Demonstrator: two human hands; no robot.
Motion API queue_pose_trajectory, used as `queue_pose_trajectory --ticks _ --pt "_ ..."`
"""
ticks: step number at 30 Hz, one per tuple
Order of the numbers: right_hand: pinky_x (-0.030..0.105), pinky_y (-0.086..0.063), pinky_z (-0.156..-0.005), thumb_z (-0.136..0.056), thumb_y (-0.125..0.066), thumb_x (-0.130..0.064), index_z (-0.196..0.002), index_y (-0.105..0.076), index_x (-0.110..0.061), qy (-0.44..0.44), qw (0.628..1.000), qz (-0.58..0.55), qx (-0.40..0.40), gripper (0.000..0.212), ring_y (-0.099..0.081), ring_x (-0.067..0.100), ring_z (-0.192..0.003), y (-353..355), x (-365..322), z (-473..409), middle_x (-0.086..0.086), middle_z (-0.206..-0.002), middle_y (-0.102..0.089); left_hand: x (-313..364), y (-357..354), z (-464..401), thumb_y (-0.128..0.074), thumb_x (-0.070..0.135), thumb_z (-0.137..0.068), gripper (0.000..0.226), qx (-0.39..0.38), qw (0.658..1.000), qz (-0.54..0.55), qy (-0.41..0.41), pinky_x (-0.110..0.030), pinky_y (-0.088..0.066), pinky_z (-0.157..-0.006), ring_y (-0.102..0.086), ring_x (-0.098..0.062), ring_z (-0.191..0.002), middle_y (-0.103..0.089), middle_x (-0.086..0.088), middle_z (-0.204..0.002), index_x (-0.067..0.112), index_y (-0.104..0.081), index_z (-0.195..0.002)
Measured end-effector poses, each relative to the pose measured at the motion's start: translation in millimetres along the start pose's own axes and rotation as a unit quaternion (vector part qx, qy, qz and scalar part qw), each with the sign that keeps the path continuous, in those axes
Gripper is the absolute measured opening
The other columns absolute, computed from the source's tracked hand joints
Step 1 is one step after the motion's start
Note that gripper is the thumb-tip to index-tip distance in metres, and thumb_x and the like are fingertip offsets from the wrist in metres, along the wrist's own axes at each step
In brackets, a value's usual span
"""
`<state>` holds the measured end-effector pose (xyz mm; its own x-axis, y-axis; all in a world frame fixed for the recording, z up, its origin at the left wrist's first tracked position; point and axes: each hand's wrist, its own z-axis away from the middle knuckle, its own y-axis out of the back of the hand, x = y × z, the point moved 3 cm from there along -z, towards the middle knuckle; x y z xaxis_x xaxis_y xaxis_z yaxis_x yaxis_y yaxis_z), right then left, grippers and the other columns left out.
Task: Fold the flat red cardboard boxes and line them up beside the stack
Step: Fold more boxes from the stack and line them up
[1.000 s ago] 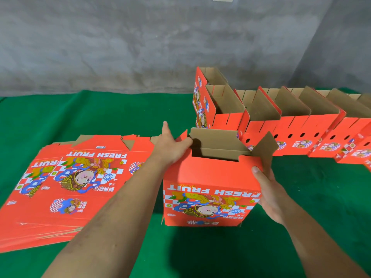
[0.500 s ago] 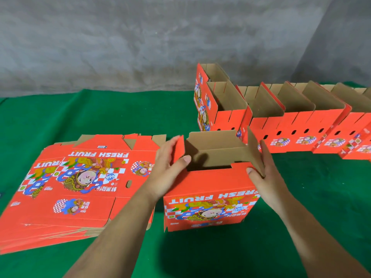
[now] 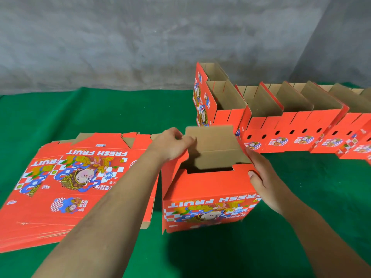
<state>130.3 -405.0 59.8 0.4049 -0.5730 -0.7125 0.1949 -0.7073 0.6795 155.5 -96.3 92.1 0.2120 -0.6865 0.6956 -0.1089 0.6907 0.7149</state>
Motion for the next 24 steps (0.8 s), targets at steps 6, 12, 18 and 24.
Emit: queue_pose_trajectory --ticks 6,12,18,24 --pt "0.031 -0.022 -0.122 -0.1 -0.061 -0.035 -0.151 -0.038 -0.048 -0.027 0.998 0.017 -0.05 0.057 -0.007 -0.017 -0.148 -5.0 15.5 12.6 -0.029 -0.163 -0.008 -18.2 -21.3 16.8 -0.031 0.081 -0.096 0.066 0.115 0.986 -0.116 -0.041 -0.042 -0.049 -0.081 -0.067 -0.039 -0.097 -0.067 -0.01 -0.092 0.02 -0.057 -0.101" --pt "0.032 -0.03 -0.116 -0.095 -0.058 -0.059 -0.145 -0.047 -0.054 -0.078 0.992 0.063 -0.081 0.052 -0.01 -0.033 -0.134 0.2 18.6 6.7 -0.042 -0.158 0.003 5.6 -23.3 46.5 -0.027 0.062 -0.103 0.063 -0.014 0.928 -0.118 -0.354 -0.046 -0.039 -0.104 -0.063 -0.015 -0.114 -0.072 0.01 -0.126 0.026 -0.073 -0.128" --pt "0.028 -0.037 -0.098 -0.099 -0.061 -0.042 -0.134 -0.057 -0.039 -0.114 0.987 0.076 -0.085 0.035 -0.048 -0.001 -0.117 -9.1 11.5 -5.4 -0.036 -0.155 -0.004 -16.0 -33.2 52.9 -0.034 0.085 -0.093 0.083 -0.077 0.934 -0.276 -0.214 -0.04 -0.013 -0.123 -0.035 -0.019 -0.149 -0.025 0.005 -0.171 0.042 -0.026 -0.163" --pt "0.033 -0.043 -0.089 -0.09 -0.065 -0.047 -0.101 -0.051 -0.035 -0.164 0.981 -0.084 0.068 0.022 -0.057 0.016 -0.114 -9.0 6.7 -12.3 0.002 -0.127 -0.05 -14.8 -36.8 49.3 -0.044 0.091 -0.082 0.099 -0.054 0.943 -0.286 -0.162 -0.045 -0.021 -0.118 -0.042 -0.024 -0.142 -0.05 0.007 -0.153 0.04 -0.022 -0.163"
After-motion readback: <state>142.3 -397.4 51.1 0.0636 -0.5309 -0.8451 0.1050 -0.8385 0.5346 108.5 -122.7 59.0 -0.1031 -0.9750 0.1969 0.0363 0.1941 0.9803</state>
